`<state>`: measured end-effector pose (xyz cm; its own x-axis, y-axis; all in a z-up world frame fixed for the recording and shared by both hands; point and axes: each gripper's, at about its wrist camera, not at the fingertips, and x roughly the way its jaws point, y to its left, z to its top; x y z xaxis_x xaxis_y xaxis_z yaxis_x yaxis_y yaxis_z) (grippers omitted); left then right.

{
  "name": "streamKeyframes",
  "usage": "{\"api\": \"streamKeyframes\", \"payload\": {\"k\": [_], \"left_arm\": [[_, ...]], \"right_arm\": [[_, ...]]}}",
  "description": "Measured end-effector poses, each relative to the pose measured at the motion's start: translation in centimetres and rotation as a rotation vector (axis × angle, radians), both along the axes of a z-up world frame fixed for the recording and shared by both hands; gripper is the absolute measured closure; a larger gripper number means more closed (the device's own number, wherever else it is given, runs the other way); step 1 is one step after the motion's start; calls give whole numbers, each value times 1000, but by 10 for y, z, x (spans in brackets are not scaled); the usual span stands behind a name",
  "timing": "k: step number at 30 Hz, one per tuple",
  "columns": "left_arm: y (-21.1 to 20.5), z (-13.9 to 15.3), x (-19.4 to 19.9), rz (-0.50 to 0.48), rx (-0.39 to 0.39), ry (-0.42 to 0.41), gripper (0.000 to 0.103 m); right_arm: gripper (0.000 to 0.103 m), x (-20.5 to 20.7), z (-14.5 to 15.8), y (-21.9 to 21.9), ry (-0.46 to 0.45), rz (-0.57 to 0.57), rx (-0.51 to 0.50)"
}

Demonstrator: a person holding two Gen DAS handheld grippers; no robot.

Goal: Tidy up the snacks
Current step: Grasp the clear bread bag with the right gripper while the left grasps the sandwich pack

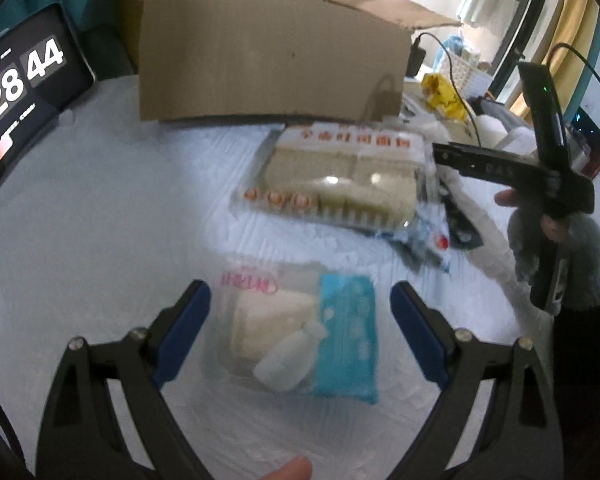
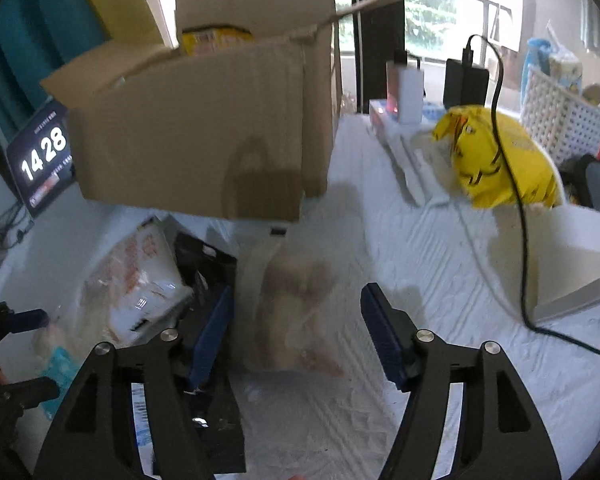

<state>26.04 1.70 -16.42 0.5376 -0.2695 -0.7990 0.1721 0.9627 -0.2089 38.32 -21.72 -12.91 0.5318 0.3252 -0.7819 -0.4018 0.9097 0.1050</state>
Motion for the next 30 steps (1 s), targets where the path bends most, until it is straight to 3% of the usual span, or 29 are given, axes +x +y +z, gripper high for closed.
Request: {"api": "streamKeyframes", "payload": {"k": [3,4,5,6,9,11,13,19,24,30], "left_arm": [[0,-8,1,12,14,24,11],[1,-13,2,15,11,52,10],[-1,-12,0,11,23,25,10],[-5,-14,-1,2,49,23,10],[-6,-15,-3,3,54,8,10],[-2,-13,-3,5,35,6,11],[1,-11,-5,3,26,-1,25],[4,-5,-9,-14,-1,-20,41],[3,0,-13,-14,-9,-40,48],[10,13,-15,12,-36,-66,49]], "right_arm": [[34,1,-7,-2,16,-7,7],[39,0,-7,-3,16,-8,12],[44,0,-7,-3,15,-3,13],[55,-3,-7,-2,12,10,16],[59,-10,-5,-5,-5,9,7],[60,-14,-4,-7,-7,7,15],[60,-20,0,-12,-19,2,24],[60,-38,27,-26,-69,-13,70],[60,-51,50,-29,-111,1,90],[60,-60,70,-28,-145,19,107]]}}
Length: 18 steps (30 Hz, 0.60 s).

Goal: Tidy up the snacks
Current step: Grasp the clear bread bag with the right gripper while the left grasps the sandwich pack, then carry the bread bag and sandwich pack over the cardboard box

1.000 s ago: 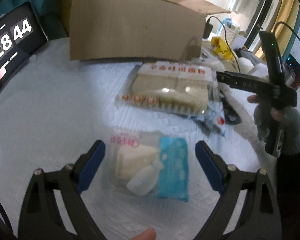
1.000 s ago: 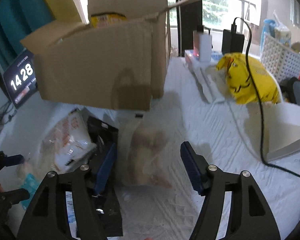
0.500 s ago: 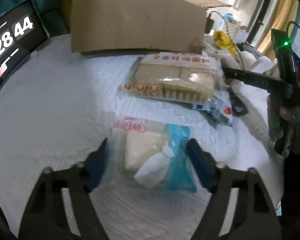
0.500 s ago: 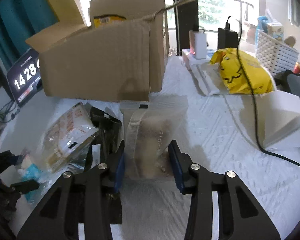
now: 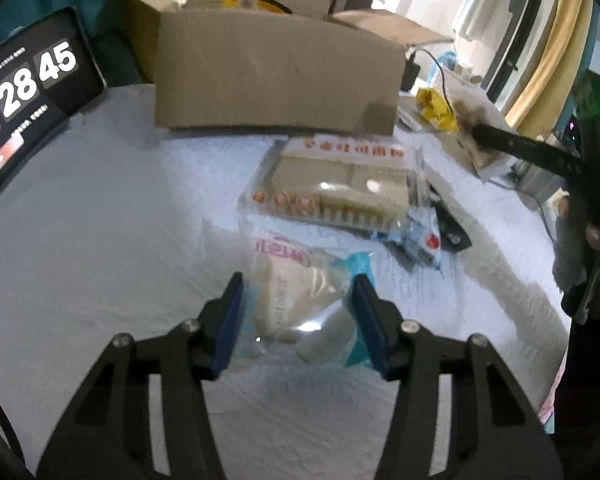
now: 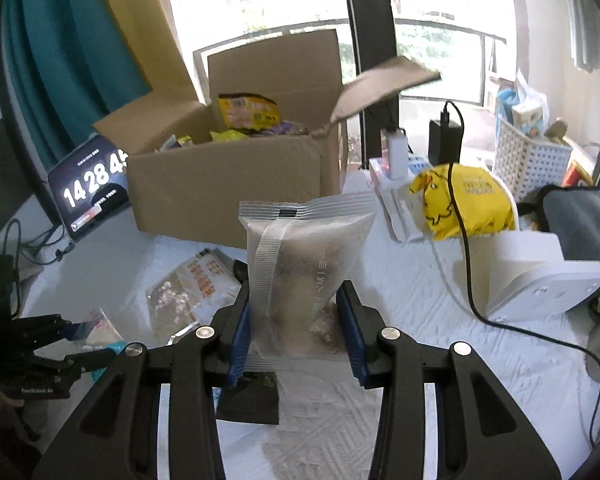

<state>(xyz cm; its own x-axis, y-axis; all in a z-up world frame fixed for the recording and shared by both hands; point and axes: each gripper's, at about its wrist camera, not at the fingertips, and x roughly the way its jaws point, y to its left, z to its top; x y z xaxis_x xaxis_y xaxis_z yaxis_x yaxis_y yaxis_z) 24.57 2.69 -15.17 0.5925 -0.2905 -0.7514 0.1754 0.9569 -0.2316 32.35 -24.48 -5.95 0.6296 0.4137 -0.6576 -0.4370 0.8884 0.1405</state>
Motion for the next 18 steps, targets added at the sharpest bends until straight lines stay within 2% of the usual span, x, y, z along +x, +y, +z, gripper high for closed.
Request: {"api": "streamKeyframes", "payload": {"k": [9,13,18], "left_arm": [[26,33,2,59,-22,-72,49],[38,47,6,66,-68,-95,49],[45,67,12,72,-66,-156,49]], "right_arm": [[60,-9,28,13,-50,38,6],[60,-11,37,19,-69,56,14],[60,-14,48,27,-95,82,27]]}}
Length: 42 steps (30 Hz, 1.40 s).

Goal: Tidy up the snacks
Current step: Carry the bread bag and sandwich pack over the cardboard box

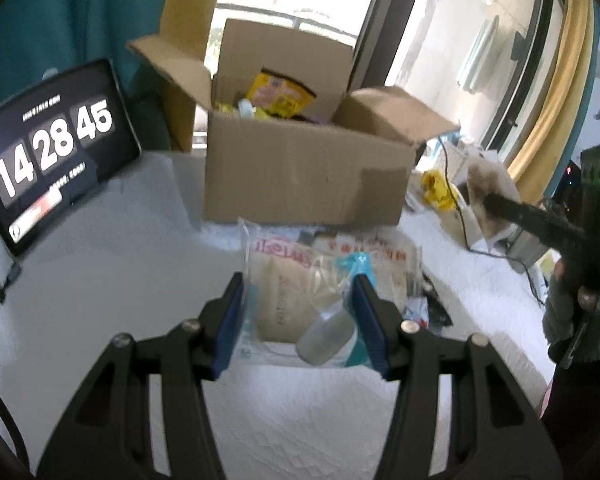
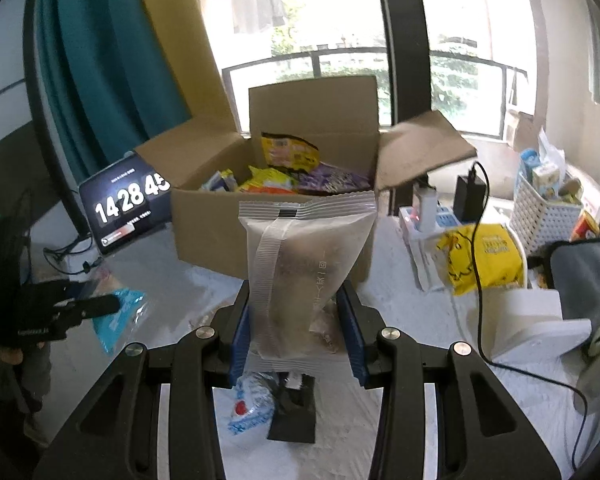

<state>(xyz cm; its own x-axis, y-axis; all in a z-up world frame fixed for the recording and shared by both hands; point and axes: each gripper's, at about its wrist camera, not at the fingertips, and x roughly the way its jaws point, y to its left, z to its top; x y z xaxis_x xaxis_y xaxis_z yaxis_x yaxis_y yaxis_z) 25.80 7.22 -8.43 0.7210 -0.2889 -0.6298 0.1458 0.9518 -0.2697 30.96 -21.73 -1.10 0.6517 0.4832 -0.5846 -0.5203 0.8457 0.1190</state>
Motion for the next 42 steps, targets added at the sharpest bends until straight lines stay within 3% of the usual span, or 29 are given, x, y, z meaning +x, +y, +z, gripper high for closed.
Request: {"api": "streamKeyframes", "payload": {"k": [22,42], "left_arm": [[7,63,47,-7,-3,-177,48],[-21,93,148,6,49,-278,48]], "right_arm": [[60,30,35,27,-76,7,-23],[60,85,48,40,-132,4,-20]]}}
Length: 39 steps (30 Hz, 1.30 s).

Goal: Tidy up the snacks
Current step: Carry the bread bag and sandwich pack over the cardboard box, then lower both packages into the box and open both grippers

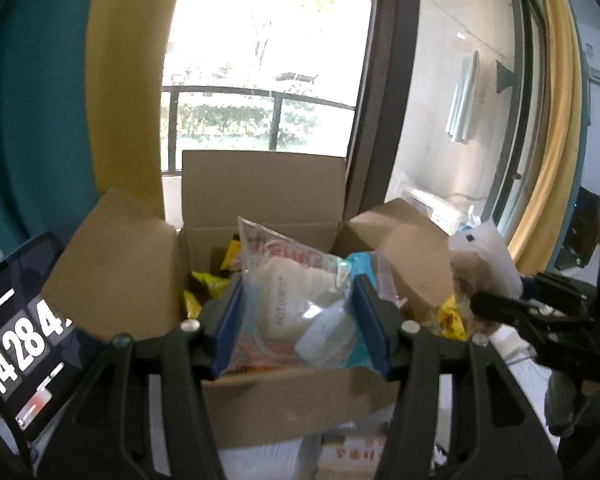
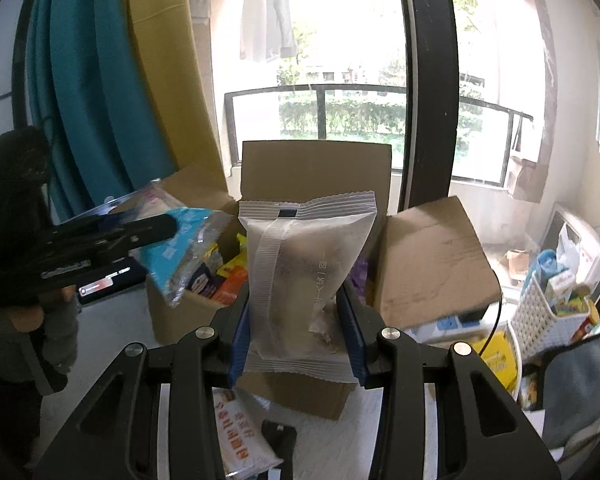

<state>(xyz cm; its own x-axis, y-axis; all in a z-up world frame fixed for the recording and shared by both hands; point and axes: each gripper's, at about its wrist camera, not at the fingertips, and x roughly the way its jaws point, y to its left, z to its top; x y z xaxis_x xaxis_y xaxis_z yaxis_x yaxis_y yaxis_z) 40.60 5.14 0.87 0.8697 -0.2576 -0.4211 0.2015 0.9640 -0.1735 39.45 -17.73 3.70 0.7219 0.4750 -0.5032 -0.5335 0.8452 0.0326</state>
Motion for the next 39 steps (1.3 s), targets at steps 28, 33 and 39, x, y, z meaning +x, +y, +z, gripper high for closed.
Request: {"api": "streamKeyframes", "payload": {"k": [28,33,39], "left_arm": [[75,-5,88,234,-44,18,13],[74,6,75,224,-47,-7,13],[52,17,63,165,-33,-15,13]], "right_arm": [[32,108,-3,83,-3,6,44],[32,99,-2,77,11,-13,21],[32,83,0,62,28,-44,3]]}}
